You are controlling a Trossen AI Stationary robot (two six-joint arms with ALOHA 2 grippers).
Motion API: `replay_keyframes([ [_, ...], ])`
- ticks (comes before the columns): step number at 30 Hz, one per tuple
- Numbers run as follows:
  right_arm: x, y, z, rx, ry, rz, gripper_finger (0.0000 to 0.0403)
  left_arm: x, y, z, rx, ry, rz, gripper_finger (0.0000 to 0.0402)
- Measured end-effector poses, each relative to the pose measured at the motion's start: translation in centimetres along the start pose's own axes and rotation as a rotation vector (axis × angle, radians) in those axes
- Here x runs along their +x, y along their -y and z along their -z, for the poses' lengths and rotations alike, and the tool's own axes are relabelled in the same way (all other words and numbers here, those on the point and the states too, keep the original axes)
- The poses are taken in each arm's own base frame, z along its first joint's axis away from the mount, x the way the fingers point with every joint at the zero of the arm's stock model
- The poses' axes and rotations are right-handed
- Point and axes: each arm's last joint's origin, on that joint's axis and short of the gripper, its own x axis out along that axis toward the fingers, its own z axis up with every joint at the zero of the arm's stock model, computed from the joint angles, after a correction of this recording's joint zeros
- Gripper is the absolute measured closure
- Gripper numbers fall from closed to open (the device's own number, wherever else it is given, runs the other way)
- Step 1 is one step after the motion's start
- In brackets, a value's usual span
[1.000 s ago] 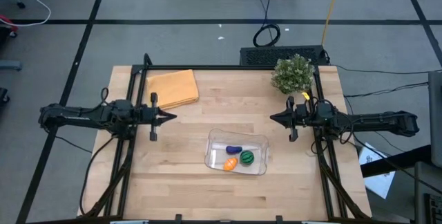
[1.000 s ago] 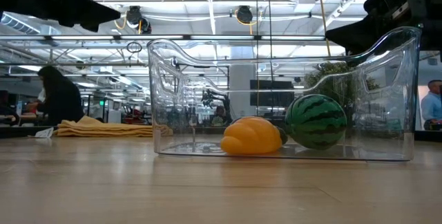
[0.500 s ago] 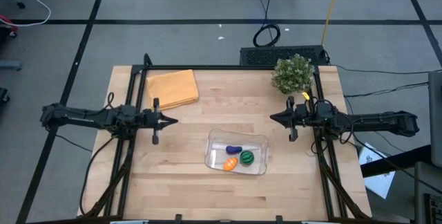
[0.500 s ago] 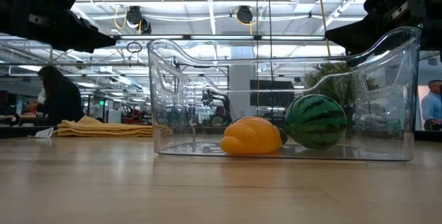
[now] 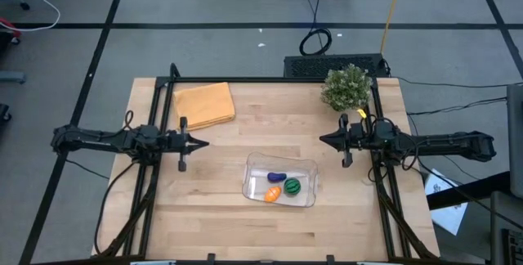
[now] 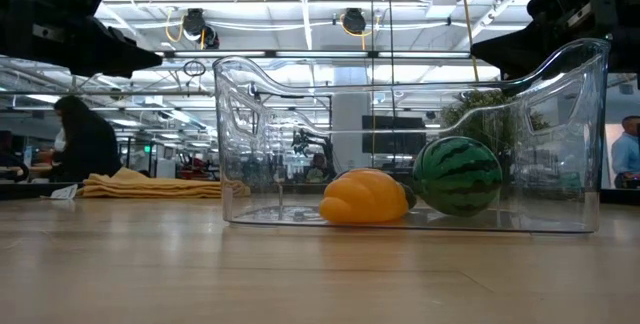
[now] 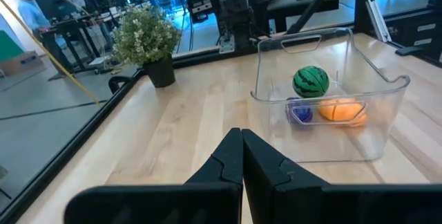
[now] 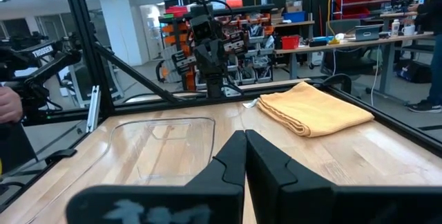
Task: Pick and placing Produce into tupperware
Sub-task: Return to Home Position
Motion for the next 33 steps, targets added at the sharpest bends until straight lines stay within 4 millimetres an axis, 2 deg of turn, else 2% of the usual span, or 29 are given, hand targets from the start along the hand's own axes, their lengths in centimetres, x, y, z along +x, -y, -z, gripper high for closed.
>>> replay_keyframes([
  [12,0.0,0.0,0.0,0.002,-0.001,0.000,0.0403,-0.4,0.1,0.2,0.002,-0.002,0.024,0.0401],
  [21,0.0,0.0,0.0,0.012,-0.001,-0.005,0.0403,0.1,0.5,2.3,-0.017,-0.021,0.027,0.0401],
  [33,0.0,0.0,0.0,0.003,-0.003,-0.005,0.0403,0.1,0.5,2.4,-0.028,-0.017,0.020,0.0401],
])
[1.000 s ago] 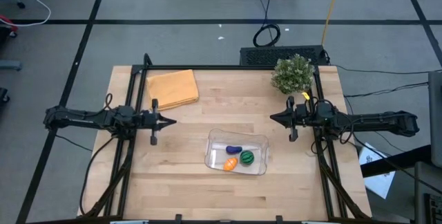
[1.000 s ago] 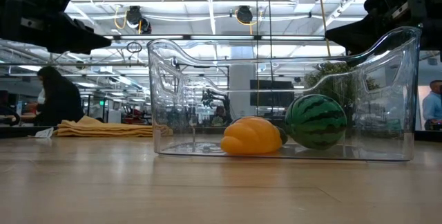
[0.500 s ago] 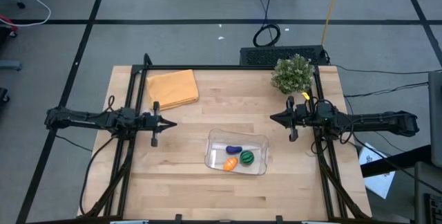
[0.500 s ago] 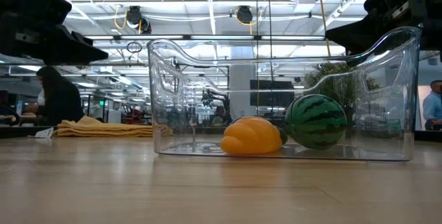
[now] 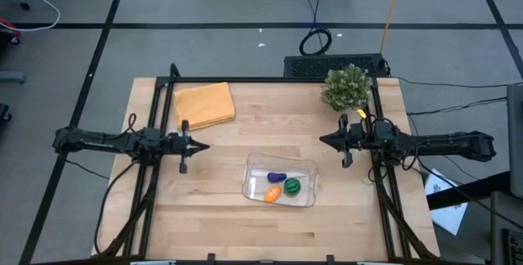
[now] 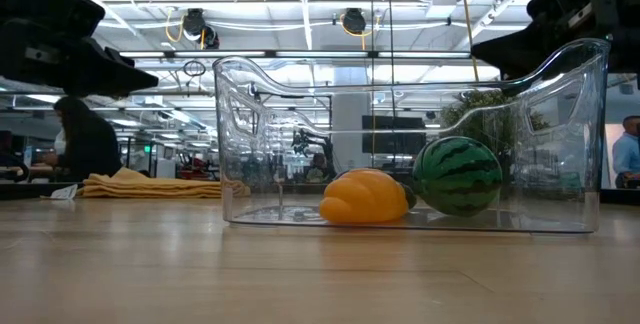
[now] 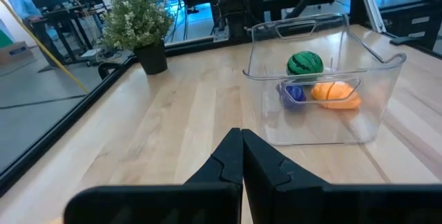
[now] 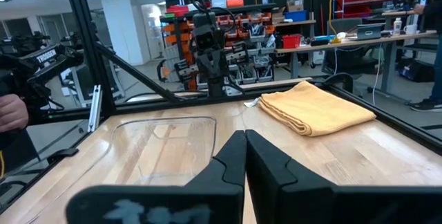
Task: Pick and placing Produce into tupperware
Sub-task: Return to Home Position
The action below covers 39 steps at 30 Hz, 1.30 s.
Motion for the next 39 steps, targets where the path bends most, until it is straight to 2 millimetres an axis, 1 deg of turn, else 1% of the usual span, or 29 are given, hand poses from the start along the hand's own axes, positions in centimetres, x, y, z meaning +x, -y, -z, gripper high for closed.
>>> replay_keyframes([
  [16,0.00,0.00,0.04,0.009,-0.004,0.000,0.0403,0.00,-0.02,0.05,-0.026,-0.006,-0.010,0.0397],
  [19,0.00,-0.02,-0.19,0.041,0.019,-0.004,0.0403,0.00,-0.02,0.05,-0.053,-0.007,-0.011,0.0396],
  [23,-0.02,-0.08,-0.59,0.068,0.062,-0.010,0.0403,0.00,-0.02,0.06,-0.047,-0.007,-0.011,0.0396],
  [39,-0.02,-0.06,-0.50,0.070,0.053,-0.009,0.0403,0.01,-0.07,-0.12,-0.046,0.012,-0.017,0.0396],
])
